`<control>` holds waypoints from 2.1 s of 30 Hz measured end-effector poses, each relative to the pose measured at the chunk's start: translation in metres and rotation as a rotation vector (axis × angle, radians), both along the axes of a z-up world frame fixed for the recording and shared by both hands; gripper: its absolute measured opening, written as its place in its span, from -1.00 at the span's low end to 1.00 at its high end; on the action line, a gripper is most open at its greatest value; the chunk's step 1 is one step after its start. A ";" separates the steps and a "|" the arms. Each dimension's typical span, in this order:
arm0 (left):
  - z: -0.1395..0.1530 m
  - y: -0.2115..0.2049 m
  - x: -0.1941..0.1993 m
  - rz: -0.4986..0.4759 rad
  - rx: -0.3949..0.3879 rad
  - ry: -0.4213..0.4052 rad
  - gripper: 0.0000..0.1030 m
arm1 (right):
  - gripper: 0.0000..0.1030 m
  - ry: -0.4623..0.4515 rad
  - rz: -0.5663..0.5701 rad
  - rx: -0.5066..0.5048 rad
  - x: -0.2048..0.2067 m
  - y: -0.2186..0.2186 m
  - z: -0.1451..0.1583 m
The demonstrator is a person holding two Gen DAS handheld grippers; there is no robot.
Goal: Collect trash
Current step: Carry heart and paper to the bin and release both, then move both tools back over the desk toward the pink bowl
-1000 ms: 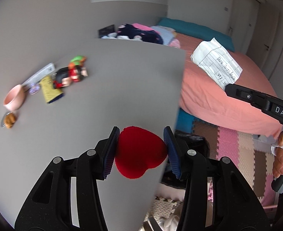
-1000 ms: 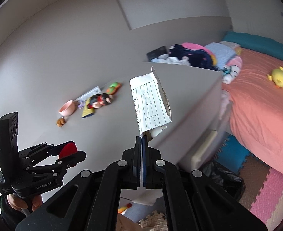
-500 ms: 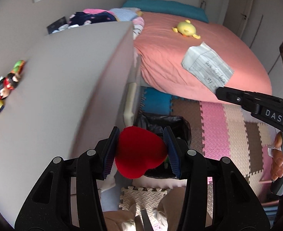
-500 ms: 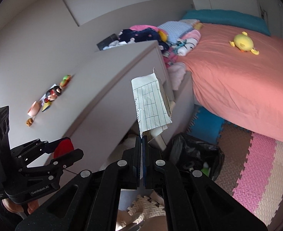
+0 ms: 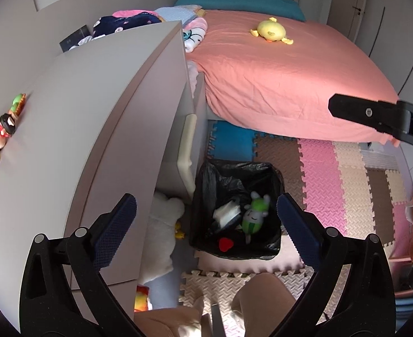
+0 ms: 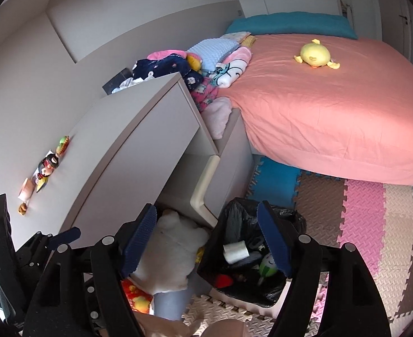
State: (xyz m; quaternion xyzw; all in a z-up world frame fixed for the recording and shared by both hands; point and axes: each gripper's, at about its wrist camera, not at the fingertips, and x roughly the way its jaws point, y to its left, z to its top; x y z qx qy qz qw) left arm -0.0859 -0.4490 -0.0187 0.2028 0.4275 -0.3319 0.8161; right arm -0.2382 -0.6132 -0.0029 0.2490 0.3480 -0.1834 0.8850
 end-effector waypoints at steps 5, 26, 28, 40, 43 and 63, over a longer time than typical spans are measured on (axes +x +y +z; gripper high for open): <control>0.006 0.002 -0.004 0.003 -0.015 -0.007 0.89 | 0.46 0.004 0.015 -0.004 0.002 0.005 -0.001; 0.059 0.111 0.036 0.162 -0.064 -0.091 0.89 | 0.95 -0.107 0.206 -0.092 0.069 0.101 0.049; 0.062 0.130 0.046 0.198 -0.065 -0.096 0.89 | 0.95 -0.094 0.249 -0.133 0.085 0.120 0.054; 0.075 0.256 0.110 0.424 -0.079 -0.114 0.89 | 0.95 -0.099 0.464 -0.044 0.163 0.200 0.063; 0.075 0.284 0.125 0.489 -0.079 -0.107 0.89 | 0.95 -0.109 0.507 -0.073 0.182 0.223 0.068; 0.074 0.398 0.239 0.723 -0.108 -0.068 0.89 | 0.95 0.041 0.749 -0.296 0.334 0.295 0.045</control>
